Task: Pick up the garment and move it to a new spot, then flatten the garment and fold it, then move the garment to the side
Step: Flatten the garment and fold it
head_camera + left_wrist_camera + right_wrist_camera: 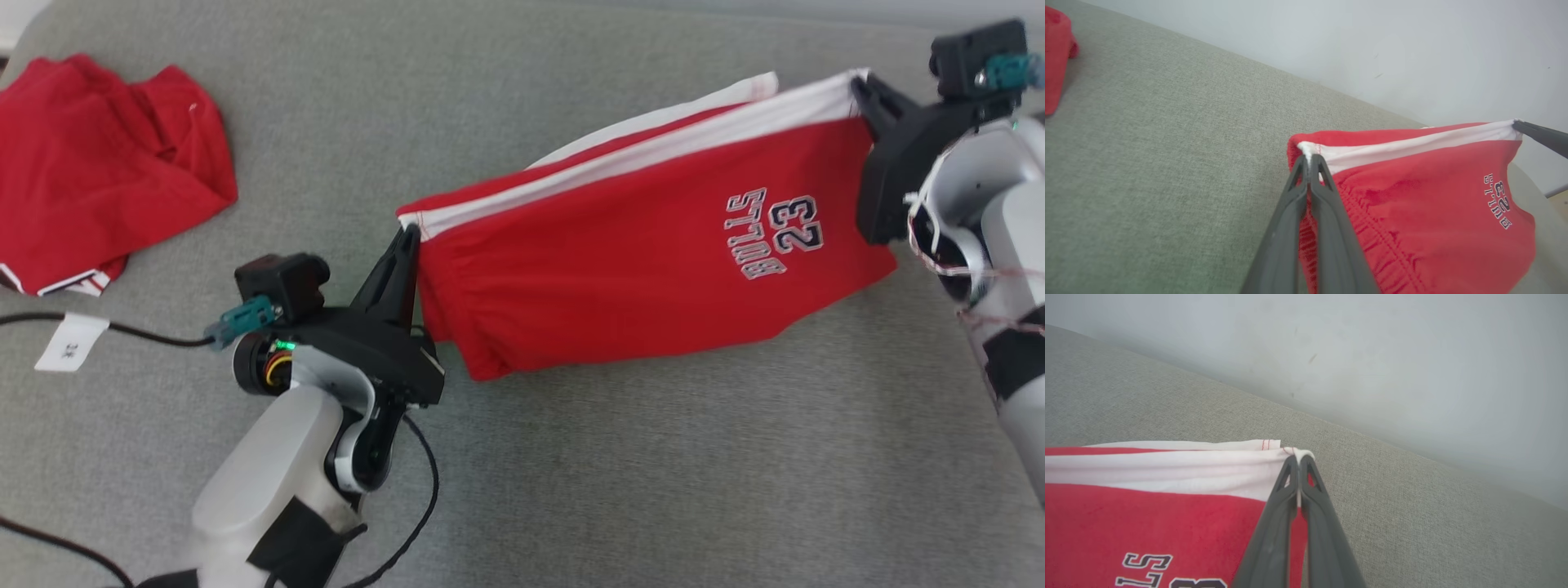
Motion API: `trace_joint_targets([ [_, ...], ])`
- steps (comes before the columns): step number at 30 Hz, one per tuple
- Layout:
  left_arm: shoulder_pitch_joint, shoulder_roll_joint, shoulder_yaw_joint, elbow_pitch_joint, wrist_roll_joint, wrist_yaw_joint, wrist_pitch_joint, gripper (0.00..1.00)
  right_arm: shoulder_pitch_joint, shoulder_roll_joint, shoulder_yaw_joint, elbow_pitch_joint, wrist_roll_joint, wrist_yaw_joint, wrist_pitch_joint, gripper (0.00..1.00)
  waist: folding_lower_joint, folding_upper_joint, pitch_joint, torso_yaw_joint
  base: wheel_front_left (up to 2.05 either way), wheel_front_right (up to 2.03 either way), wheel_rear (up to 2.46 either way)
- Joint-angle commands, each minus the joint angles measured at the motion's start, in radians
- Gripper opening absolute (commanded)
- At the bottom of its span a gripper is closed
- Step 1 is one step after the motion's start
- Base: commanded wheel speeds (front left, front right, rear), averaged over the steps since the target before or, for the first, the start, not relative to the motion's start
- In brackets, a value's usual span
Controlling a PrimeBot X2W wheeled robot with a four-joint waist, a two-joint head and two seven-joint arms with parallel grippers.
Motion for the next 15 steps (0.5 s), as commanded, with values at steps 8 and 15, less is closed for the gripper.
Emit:
trace_joint_targets([
  [8,-0.075,-0.040,-0.003,0.065,-0.013,-0.003,-0.006,0.00,-0.133,0.030,0.034,0.175,-0.020,-0.003,-0.067,0.00,-0.0002,-0.0002,0.067,0.066,0.00,0.00,0.00],
  [15,-0.109,-0.067,-0.011,0.104,-0.017,-0.020,-0.025,1.00,-0.204,0.065,0.014,0.303,-0.030,-0.003,-0.138,1.00,-0.0002,-0.0002,0.077,0.091,0.00,0.00,0.00],
])
